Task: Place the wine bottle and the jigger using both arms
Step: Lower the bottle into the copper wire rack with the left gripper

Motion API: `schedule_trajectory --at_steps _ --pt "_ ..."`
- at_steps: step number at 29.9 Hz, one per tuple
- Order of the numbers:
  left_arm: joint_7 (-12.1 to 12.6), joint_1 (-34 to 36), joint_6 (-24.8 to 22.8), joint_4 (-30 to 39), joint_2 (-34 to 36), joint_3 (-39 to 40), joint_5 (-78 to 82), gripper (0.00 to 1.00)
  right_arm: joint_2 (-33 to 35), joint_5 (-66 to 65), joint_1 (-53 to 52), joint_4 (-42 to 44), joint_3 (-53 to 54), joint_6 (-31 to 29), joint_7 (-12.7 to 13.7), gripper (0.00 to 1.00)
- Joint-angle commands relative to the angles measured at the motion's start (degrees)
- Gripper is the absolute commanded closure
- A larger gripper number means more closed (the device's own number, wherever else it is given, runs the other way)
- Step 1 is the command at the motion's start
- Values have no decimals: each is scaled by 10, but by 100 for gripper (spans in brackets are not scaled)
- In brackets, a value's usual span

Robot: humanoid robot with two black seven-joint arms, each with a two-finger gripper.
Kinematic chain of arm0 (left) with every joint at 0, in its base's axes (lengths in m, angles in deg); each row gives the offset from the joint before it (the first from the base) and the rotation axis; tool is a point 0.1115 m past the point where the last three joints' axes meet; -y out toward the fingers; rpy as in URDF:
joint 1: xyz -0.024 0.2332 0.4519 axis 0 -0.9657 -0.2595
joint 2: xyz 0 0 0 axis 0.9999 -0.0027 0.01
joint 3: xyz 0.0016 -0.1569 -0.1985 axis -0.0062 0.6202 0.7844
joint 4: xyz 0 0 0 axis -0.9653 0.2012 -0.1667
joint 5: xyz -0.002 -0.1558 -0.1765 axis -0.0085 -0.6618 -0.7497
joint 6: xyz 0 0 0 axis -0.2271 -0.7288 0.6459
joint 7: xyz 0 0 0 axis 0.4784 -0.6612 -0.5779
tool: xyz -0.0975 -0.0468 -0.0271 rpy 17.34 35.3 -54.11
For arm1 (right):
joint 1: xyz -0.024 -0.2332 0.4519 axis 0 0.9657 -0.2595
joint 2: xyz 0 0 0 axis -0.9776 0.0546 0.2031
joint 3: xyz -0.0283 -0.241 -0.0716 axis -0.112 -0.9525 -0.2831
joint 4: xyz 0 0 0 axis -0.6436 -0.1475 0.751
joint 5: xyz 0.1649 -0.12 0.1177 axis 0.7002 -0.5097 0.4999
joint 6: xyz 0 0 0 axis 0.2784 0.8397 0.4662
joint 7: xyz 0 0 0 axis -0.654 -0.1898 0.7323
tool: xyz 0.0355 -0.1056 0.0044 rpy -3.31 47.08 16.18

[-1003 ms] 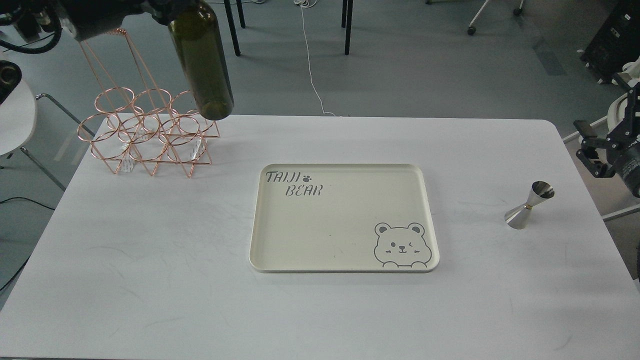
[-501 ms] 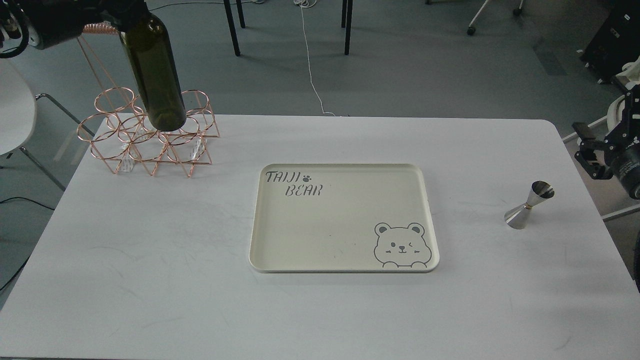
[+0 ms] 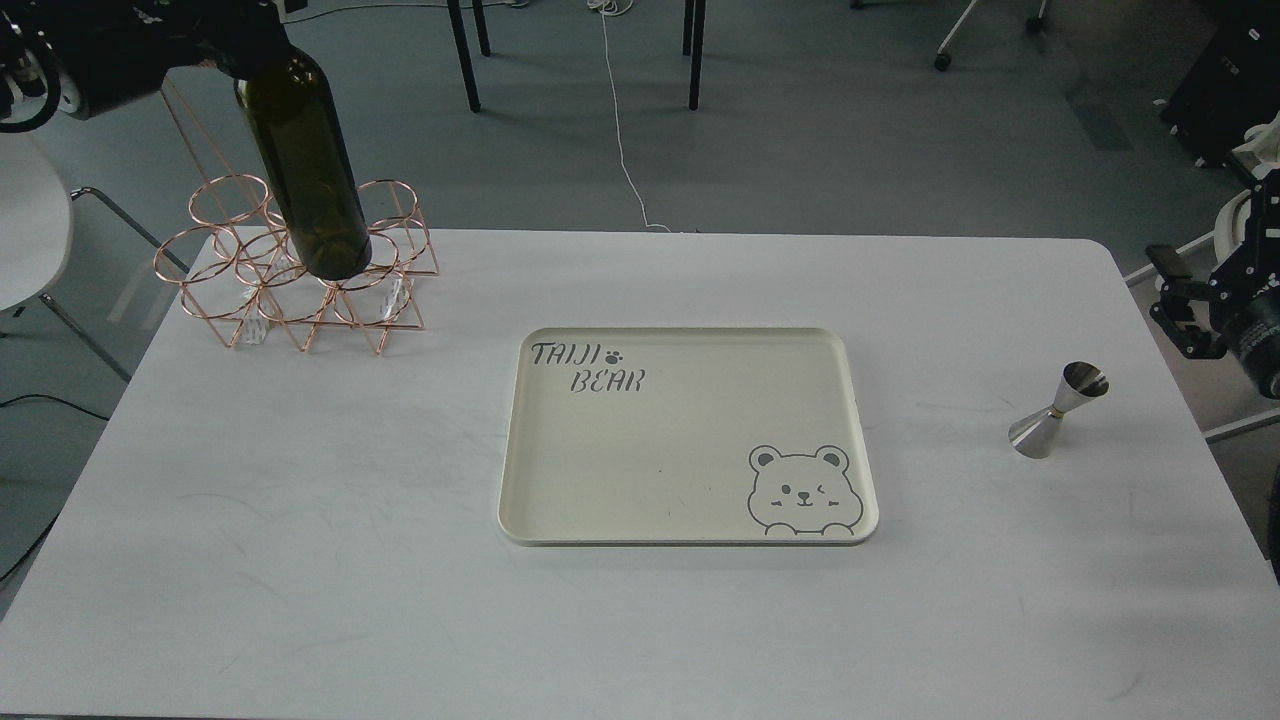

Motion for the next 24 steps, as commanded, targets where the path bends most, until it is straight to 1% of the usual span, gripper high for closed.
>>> schedule_trajectory --at_steps 1,9,17,21,24 --pt "0 0 0 -1 -8 0 0 87 0 0 0 0 0 0 0 2" --pt "0 0 1 -20 -26 0 -1 87 4 0 0 -1 3 0 0 1" --pt "0 -1 3 -22 -30 -1 -1 86 8 0 1 -1 4 0 0 2" --pt "0 -6 6 -22 -30 -4 -1 83 8 0 1 -3 2 0 0 1" --pt "0 -16 18 -28 -30 -5 0 81 8 0 1 -3 2 0 0 1"
